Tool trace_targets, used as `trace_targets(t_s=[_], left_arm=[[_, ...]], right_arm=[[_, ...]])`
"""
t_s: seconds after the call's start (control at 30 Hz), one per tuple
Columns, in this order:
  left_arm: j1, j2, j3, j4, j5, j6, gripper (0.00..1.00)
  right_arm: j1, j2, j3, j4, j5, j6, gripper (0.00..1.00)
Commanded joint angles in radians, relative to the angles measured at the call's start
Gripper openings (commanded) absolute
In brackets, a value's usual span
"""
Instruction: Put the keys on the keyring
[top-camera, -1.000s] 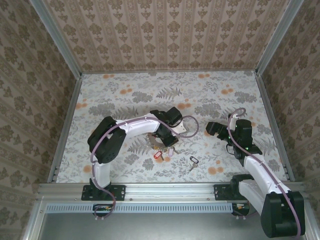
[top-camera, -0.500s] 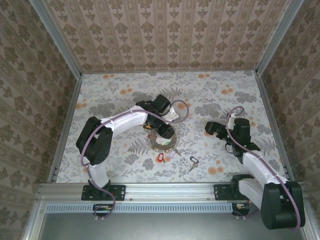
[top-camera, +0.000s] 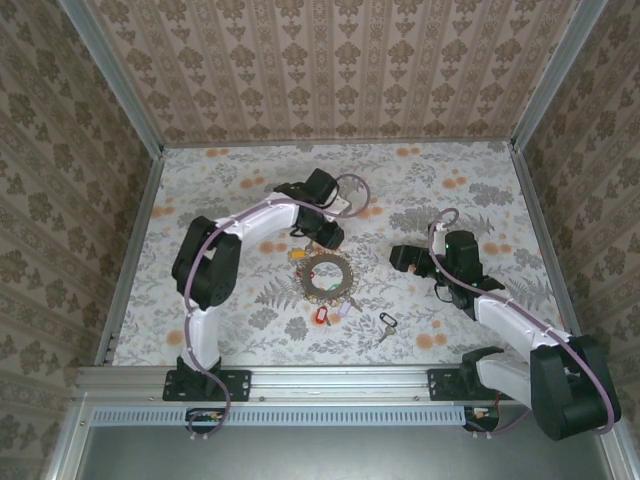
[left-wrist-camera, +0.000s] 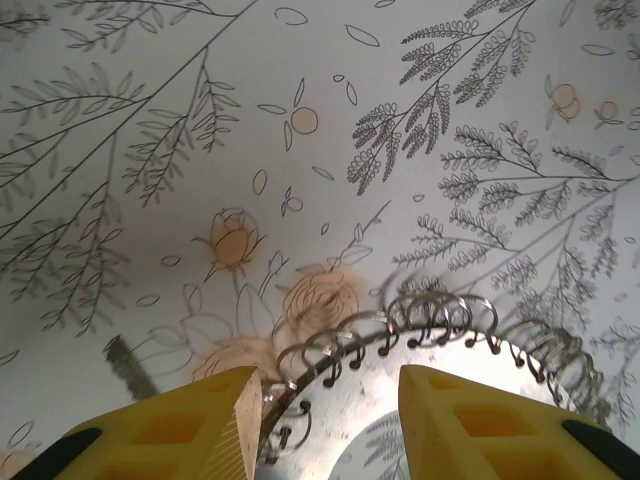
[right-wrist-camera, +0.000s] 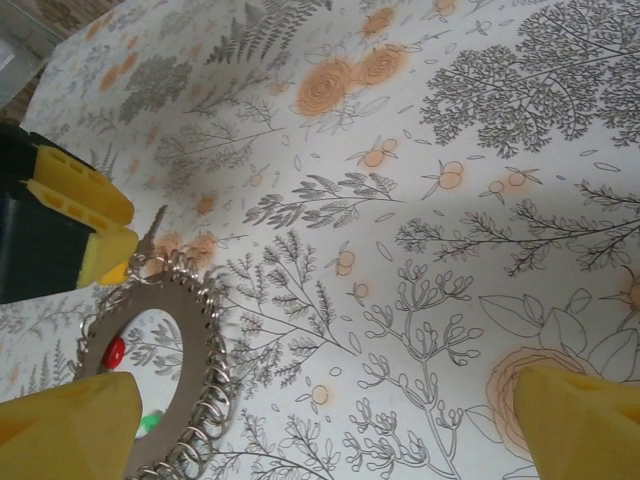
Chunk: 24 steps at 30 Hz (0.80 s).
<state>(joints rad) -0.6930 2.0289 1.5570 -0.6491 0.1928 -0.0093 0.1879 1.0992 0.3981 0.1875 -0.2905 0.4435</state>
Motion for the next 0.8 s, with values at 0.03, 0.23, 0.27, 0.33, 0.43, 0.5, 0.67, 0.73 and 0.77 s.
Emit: trace_targets(t_s=[0.03,0.23,0.27,0.33,0.43,0.5,0.67,0.73,0.77], left_arm=[[-0.045,0.035,0.036,-0.034,-0.049,-0.047,0.42],[-0.115,0.052,0.052,-0.044,-0.058,0.015,0.42],[-0.122,0.050,0.048,-0.043,-0.043,0.036,0.41],[-0.135,0.047,0.039,-0.049,-0.006,0.073,0.41],[-0.143,0.046,0.027,-0.064,0.057,0.120,0.41],[-0.143,0.051,0.027,-0.079,0.091,0.139,0.41],[-0.142,0.062,0.034,-0.097,0.144,0.163,0.39],[-0.144,0.066,0.033,-0.098,0.158,0.169,0.39],[-0.142,0.069,0.032,-0.096,0.160,0.169,0.37]], right_arm=[[0.005,0.001,0.016,0.012,0.039,-0.017,0.97],[0.007,0.001,-0.018,0.014,0.037,0.012,0.97],[0.007,-0.003,-0.021,0.007,0.038,0.012,0.97],[0.007,-0.022,-0.024,-0.013,0.046,0.008,0.97],[0.005,-0.055,-0.026,-0.040,0.062,-0.002,0.98],[0.005,-0.064,-0.025,-0.046,0.066,-0.005,0.97],[0.005,-0.065,-0.019,-0.053,0.065,-0.004,0.97],[0.005,-0.071,-0.018,-0.056,0.071,-0.007,0.98],[0.005,-0.071,-0.018,-0.056,0.073,-0.009,0.98]])
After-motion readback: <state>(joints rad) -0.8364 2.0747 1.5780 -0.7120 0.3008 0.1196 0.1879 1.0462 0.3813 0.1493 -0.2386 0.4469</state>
